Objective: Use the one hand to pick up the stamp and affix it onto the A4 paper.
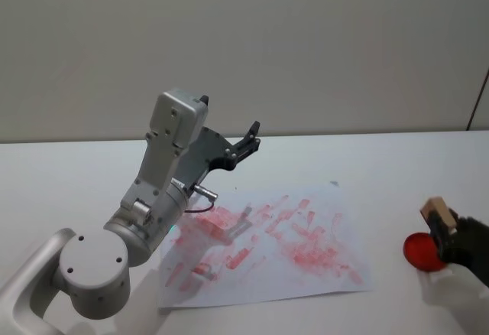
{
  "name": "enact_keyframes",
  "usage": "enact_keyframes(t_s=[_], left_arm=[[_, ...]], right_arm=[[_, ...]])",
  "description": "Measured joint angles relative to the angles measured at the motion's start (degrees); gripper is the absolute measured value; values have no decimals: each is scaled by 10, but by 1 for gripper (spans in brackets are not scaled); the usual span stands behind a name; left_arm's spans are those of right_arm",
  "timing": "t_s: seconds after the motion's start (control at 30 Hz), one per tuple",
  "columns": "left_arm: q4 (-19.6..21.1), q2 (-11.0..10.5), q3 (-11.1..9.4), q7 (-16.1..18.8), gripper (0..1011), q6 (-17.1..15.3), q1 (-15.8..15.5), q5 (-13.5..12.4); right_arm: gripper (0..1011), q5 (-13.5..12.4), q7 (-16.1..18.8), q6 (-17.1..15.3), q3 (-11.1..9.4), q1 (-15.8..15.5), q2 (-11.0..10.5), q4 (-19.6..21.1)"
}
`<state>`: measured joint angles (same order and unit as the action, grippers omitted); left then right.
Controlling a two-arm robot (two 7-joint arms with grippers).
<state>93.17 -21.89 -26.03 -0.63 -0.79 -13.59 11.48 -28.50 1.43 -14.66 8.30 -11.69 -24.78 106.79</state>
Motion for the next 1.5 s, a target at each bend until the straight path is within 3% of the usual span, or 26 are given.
enact_keyframes(t_s=[0.37,1.03,1.5], left_arm=[[0,0,0,0,1001,0,0,0],[0,0,0,0,1001,0,0,0],[0,0,0,0,1001,0,0,0]], right_arm=[[217,-5,-4,-26,-5,-7,-9,-20],[220,37,42,-38,6,45,4,-74],[651,51,57,-38,9,61,9,-88]])
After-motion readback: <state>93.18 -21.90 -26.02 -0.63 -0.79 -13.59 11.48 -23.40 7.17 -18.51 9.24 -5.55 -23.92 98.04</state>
